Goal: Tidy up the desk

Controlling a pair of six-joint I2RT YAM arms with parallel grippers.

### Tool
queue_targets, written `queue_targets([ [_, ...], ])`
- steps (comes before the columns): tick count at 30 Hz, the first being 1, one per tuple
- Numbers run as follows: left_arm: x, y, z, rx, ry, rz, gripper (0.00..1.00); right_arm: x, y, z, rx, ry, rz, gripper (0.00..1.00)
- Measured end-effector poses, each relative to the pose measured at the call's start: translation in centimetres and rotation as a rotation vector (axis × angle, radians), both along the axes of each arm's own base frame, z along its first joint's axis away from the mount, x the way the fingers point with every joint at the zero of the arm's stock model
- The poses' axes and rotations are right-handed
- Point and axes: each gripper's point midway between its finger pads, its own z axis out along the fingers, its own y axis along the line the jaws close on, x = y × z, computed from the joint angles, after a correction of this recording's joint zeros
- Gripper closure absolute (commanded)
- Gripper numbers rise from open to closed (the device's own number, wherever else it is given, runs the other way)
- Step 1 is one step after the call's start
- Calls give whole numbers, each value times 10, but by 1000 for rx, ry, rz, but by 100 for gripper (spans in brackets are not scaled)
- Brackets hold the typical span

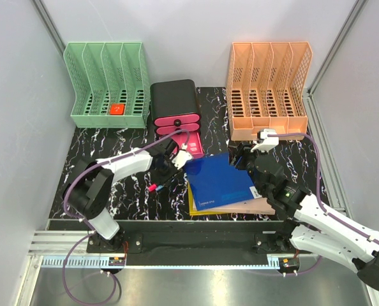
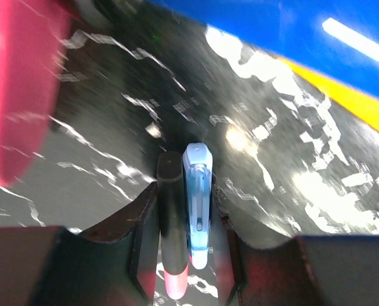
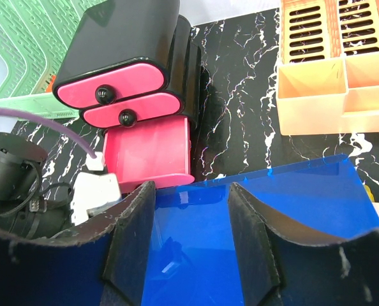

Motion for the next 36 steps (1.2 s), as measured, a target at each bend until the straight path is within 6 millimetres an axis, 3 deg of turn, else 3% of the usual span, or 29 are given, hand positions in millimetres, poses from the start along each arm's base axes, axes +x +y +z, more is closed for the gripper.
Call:
queue_targets([
  [5, -10, 5, 19, 26, 47, -26, 70, 0, 0, -1, -2, 2, 0, 43],
  [12, 43, -27, 102, -70, -157, -79, 68, 1, 1, -2, -6, 5, 0, 43],
  [15, 60, -34, 122, -82, -225, -101, 68, 1, 1, -2, -6, 5, 0, 43],
  [18, 75, -40, 122, -67, -254, -127, 67, 1, 1, -2, -6, 5, 0, 43],
  [26, 97, -47, 77, 26, -212, -227, 68, 0, 0, -4, -6, 6, 0, 43],
  [32, 124, -58, 88, 42, -294, -294, 65, -1, -1, -13, -12, 19, -1, 44],
  [35, 138, -64, 97, 42, -348, -318, 52, -1, -1, -17, -15, 25, -2, 43],
  [36, 140, -65, 99, 43, -360, -324, 36, -1, -1, -18, -15, 26, -2, 43],
])
